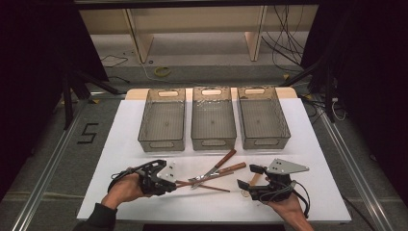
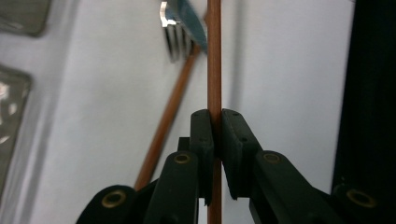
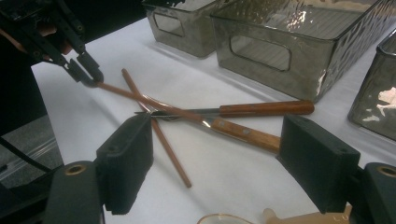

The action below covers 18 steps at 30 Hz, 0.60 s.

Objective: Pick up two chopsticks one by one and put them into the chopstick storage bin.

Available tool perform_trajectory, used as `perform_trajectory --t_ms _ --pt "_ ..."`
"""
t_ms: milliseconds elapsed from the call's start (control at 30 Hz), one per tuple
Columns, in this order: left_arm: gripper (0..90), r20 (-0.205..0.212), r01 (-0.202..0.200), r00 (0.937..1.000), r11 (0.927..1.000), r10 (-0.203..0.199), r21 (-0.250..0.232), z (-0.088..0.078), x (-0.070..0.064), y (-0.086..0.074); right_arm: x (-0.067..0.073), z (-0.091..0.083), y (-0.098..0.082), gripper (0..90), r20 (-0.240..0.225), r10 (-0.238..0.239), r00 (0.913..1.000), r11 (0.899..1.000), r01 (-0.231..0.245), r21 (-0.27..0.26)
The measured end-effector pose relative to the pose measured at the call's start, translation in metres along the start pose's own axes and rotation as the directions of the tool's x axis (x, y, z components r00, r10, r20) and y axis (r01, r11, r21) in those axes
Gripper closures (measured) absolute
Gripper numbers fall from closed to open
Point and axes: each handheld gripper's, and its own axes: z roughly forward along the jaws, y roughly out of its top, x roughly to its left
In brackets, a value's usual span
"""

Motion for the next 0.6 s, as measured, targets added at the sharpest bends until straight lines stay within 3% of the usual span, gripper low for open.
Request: perform_trajectory --t_ms 167,267,600 --pt "82.7 -0.030 0.097 0.9948 0.9947 -0.098 -0.036 -0.004 0.008 -0.001 0.000 0.000 0.000 27.0 0.001 -0.001 1.0000 1.000 0.001 -0.004" --pt "82.7 -0.047 0.147 0.9874 0.9863 -0.151 -0.074 -0.007 0.012 0.000 0.000 0.000 0.000 27.0 0.001 -0.004 1.0000 1.000 0.004 -0.001" --pt "82.7 -0.087 0.229 0.9660 0.9625 -0.243 -0.145 -0.022 0.026 0.005 0.000 0.000 0.000 27.0 -0.002 0.000 1.0000 1.000 0.000 0.000"
